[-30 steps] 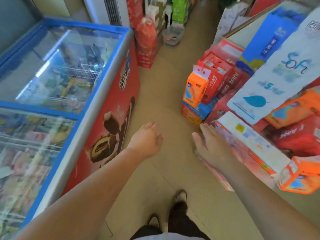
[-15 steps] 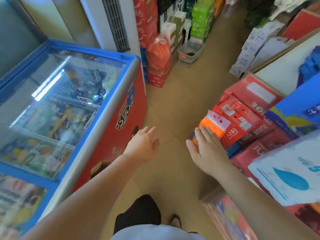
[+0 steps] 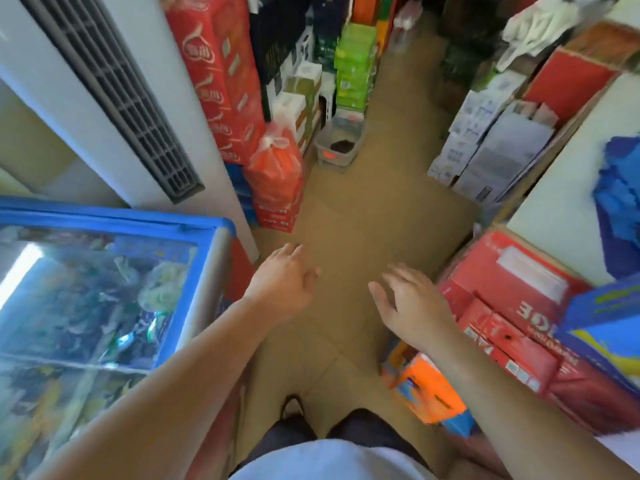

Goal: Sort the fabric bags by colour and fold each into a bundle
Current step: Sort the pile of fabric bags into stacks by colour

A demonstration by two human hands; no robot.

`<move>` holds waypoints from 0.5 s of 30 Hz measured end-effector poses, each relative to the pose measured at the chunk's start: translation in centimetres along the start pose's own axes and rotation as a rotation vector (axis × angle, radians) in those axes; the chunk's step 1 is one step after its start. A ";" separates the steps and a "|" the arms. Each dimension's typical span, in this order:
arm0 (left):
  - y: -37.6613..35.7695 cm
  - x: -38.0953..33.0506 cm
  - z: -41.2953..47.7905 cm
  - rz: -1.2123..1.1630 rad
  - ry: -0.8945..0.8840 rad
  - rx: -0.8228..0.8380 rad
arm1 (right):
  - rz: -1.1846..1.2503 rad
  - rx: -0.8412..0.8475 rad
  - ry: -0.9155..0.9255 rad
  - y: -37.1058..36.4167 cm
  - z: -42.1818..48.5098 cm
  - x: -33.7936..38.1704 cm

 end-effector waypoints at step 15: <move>-0.1 -12.7 35.3 0.083 -0.144 0.214 | 0.045 0.018 -0.248 5.8 25.6 -20.7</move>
Point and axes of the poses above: each hand's wrist, its own z-axis towards the middle knuckle, its own y-axis out of the back of the hand, x = y × z, the point moved 3 cm from there along z, towards the middle knuckle, and after that the axes turned 8 degrees about y, right-handed, at the moved point
